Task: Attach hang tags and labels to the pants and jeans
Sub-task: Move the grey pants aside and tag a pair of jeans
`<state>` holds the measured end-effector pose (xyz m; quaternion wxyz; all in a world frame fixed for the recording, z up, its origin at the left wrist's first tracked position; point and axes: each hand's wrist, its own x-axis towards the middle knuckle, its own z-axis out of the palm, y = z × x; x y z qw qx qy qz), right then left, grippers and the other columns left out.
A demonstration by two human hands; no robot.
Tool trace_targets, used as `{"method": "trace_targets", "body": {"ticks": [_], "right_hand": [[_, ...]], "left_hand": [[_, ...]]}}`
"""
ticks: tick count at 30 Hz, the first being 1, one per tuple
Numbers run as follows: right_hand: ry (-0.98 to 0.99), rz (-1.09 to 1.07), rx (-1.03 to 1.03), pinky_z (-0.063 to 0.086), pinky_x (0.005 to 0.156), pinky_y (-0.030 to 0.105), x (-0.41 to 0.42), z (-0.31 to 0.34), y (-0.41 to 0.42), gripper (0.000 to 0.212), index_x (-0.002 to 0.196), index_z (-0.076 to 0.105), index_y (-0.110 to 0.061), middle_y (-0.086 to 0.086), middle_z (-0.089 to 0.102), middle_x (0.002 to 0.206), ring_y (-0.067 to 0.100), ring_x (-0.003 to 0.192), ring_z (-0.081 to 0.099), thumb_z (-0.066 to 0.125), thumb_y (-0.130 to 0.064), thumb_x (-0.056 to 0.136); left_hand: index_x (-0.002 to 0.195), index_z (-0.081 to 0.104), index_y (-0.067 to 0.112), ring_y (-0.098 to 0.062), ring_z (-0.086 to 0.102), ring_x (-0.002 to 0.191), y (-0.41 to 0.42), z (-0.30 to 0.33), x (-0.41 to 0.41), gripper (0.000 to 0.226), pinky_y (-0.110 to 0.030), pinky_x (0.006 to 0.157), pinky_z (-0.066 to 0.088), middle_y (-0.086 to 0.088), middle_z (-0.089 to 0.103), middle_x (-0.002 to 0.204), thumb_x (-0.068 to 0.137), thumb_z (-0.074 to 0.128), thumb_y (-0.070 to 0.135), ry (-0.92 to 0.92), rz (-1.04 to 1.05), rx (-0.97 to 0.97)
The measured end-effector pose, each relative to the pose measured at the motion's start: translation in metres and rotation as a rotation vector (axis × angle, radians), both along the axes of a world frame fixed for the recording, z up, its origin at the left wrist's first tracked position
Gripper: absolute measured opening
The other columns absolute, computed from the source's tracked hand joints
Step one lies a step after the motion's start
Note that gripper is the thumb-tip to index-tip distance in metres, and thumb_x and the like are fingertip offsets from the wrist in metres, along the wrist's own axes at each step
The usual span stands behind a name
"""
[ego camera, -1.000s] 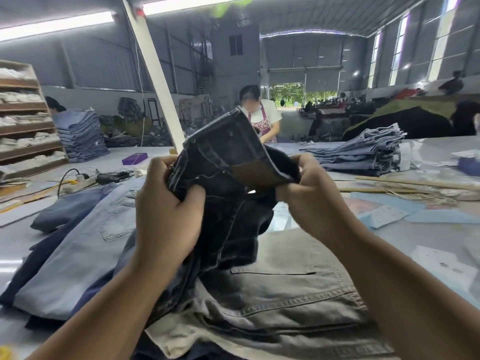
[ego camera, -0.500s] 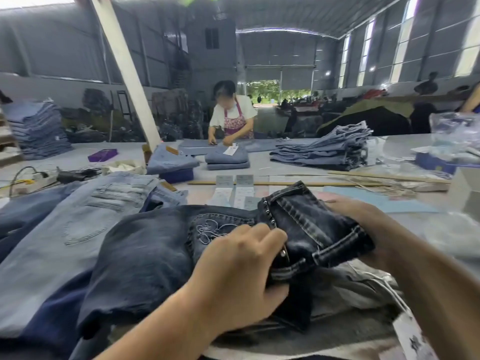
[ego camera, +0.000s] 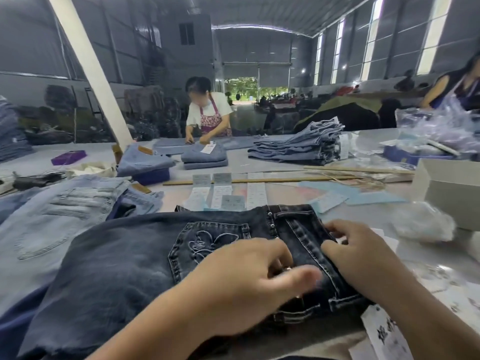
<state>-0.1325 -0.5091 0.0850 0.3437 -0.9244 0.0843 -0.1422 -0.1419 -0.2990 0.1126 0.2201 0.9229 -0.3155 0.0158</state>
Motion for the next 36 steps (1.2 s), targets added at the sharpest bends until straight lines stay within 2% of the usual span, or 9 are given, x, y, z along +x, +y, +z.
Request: {"method": "trace_targets", "body": {"ticks": [3, 7, 11, 15, 19, 23, 31, 34, 36], "right_hand": [[-0.165, -0.054, -0.16, 0.03, 0.078, 0.025, -0.016, 0.003, 0.002, 0.015, 0.1, 0.066, -0.033, -0.007, 0.049, 0.102, 0.012, 0.096, 0.04, 0.065, -0.027, 0.086], [-0.309, 0.122, -0.028, 0.043, 0.054, 0.016, -0.032, 0.014, 0.015, 0.017, 0.073, 0.068, -0.026, -0.014, 0.067, 0.067, 0.001, 0.064, 0.06, 0.068, -0.011, 0.08], [-0.558, 0.265, -0.079, 0.051, 0.062, 0.033, -0.042, 0.024, 0.048, 0.017, 0.084, 0.072, -0.022, -0.01, 0.068, 0.076, 0.012, 0.071, 0.063, 0.061, -0.008, 0.083], [-0.566, 0.434, -0.216, 0.053, 0.063, 0.034, -0.046, 0.013, 0.071, 0.018, 0.087, 0.075, -0.018, -0.006, 0.069, 0.078, 0.017, 0.072, 0.063, 0.062, -0.01, 0.078], [-0.655, 0.312, -0.17, 0.051, 0.075, 0.02, -0.044, 0.009, 0.059, 0.019, 0.088, 0.077, -0.015, -0.008, 0.071, 0.08, 0.008, 0.075, 0.063, 0.068, -0.006, 0.075], [-0.613, 0.111, -0.258, 0.051, 0.073, 0.045, -0.045, 0.005, 0.044, 0.01, 0.074, 0.072, -0.017, -0.008, 0.064, 0.076, 0.022, 0.079, 0.056, 0.082, -0.015, 0.072], [-0.768, 0.227, -0.315, 0.039, 0.075, 0.032, -0.067, -0.016, 0.039, 0.027, 0.058, 0.065, -0.019, -0.013, 0.057, 0.064, 0.015, 0.064, 0.051, 0.059, -0.028, 0.083], [-0.772, 0.22, -0.351, 0.041, 0.068, 0.036, -0.07, -0.02, 0.032, 0.031, 0.053, 0.062, -0.018, -0.012, 0.055, 0.057, 0.014, 0.057, 0.051, 0.059, -0.027, 0.082], [-0.767, 0.2, -0.352, 0.042, 0.067, 0.035, -0.073, -0.023, 0.029, 0.029, 0.055, 0.063, -0.018, -0.012, 0.055, 0.056, 0.014, 0.057, 0.05, 0.059, -0.028, 0.083]], "left_hand": [[0.091, 0.059, 0.037, 0.003, 0.059, 0.077, -0.006, 0.01, 0.011, 0.059, -0.03, 0.074, 0.052, 0.018, 0.065, 0.085, 0.071, 0.038, 0.087, 0.136, 0.103, -0.034], [0.078, 0.061, 0.027, -0.007, 0.059, 0.067, -0.024, 0.021, 0.025, 0.064, -0.031, 0.059, 0.04, 0.011, 0.064, 0.071, 0.078, 0.033, 0.085, 0.185, 0.243, -0.115], [0.075, 0.067, 0.019, -0.017, 0.066, 0.068, -0.029, 0.024, 0.035, 0.087, -0.034, 0.063, 0.046, 0.004, 0.069, 0.07, 0.052, 0.035, 0.096, 0.36, 0.332, -0.351], [0.059, 0.061, 0.02, -0.017, 0.053, 0.059, -0.008, 0.005, 0.028, 0.03, -0.04, 0.064, 0.046, 0.004, 0.056, 0.056, 0.062, 0.058, 0.05, 0.434, 0.361, -0.559], [0.081, 0.074, 0.01, -0.021, 0.072, 0.082, 0.016, -0.023, 0.018, 0.017, -0.041, 0.072, 0.06, -0.006, 0.075, 0.088, 0.086, 0.061, 0.02, 0.615, 0.275, -0.913], [0.093, 0.078, 0.016, -0.024, 0.074, 0.091, 0.02, -0.029, 0.011, 0.025, -0.026, 0.07, 0.058, -0.011, 0.076, 0.099, 0.094, 0.054, 0.017, 0.681, 0.221, -1.11], [0.086, 0.069, 0.025, -0.016, 0.072, 0.08, 0.003, -0.026, 0.017, 0.021, -0.027, 0.064, 0.059, -0.005, 0.075, 0.087, 0.1, 0.054, 0.02, 0.38, 0.416, -1.099], [0.117, 0.043, 0.04, 0.004, 0.057, 0.096, -0.003, -0.024, 0.011, 0.044, -0.002, 0.073, 0.041, 0.013, 0.06, 0.11, 0.087, 0.069, 0.02, -0.154, 0.477, -0.604], [0.14, 0.032, 0.034, -0.009, 0.047, 0.119, -0.009, -0.019, 0.009, 0.081, -0.016, 0.095, 0.036, 0.008, 0.047, 0.13, 0.074, 0.07, 0.004, -0.427, 0.342, -0.26]]}}
